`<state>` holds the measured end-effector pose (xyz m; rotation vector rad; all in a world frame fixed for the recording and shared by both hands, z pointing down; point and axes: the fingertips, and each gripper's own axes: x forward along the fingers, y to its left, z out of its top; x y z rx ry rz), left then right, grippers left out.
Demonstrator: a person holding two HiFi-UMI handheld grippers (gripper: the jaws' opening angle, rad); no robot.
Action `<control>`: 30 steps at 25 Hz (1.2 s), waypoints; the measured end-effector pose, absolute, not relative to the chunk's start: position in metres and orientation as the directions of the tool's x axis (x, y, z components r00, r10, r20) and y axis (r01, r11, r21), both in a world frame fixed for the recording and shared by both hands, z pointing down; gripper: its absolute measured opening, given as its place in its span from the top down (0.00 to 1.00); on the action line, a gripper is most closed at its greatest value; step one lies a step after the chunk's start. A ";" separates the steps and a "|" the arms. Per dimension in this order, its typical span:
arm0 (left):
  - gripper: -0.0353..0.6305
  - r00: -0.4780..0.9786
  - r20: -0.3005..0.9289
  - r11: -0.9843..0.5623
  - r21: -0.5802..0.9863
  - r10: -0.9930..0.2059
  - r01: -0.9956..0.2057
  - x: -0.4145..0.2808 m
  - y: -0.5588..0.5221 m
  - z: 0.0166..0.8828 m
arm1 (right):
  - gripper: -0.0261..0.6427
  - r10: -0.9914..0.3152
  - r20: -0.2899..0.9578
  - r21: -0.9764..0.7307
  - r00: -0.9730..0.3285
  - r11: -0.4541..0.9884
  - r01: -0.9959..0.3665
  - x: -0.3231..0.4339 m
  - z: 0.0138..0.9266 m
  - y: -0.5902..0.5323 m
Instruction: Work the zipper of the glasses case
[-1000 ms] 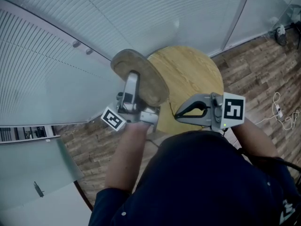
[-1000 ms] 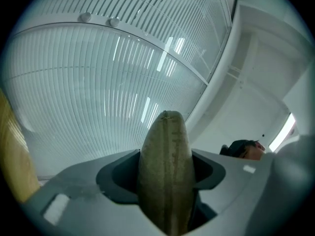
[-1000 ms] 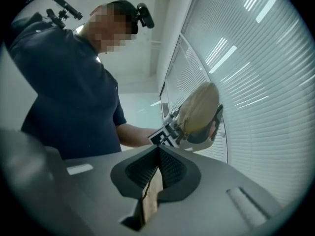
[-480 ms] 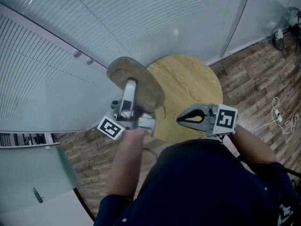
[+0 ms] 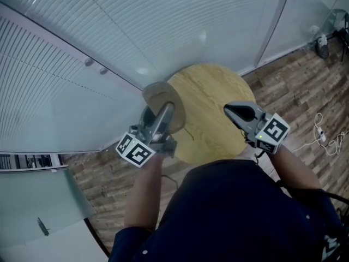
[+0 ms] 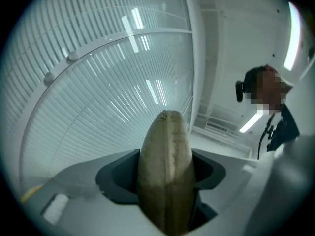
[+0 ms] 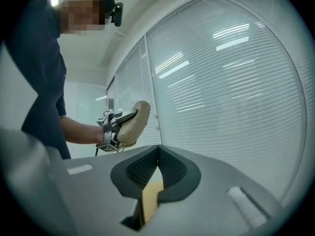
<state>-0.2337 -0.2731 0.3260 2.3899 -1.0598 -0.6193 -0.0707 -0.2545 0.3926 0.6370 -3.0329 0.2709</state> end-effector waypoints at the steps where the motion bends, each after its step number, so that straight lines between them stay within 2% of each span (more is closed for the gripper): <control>1: 0.50 0.602 -0.183 -0.595 0.528 -0.777 -0.606 -0.236 -0.273 0.332 | 0.95 -0.437 0.072 -0.173 -0.897 0.880 -0.442 -0.065 0.394 -0.261; 5: 0.50 0.570 -0.086 -0.547 0.428 -0.817 -0.720 -0.244 -0.271 0.353 | 0.95 -0.535 0.094 -0.218 -0.839 0.812 -0.542 -0.045 0.401 -0.281; 11: 0.50 0.459 0.068 -0.423 0.291 -0.886 -0.858 -0.258 -0.273 0.395 | 0.95 -0.547 0.095 -0.228 -0.832 0.801 -0.553 -0.038 0.408 -0.287; 20: 0.50 0.422 0.153 -0.371 0.274 -0.894 -0.887 -0.262 -0.261 0.436 | 0.95 -0.575 0.018 -0.246 -0.818 0.790 -0.561 -0.035 0.405 -0.285; 30: 0.50 0.467 0.190 -0.408 0.281 -0.864 -0.869 -0.253 -0.254 0.452 | 0.95 -0.572 0.046 -0.236 -0.819 0.791 -0.565 -0.040 0.422 -0.276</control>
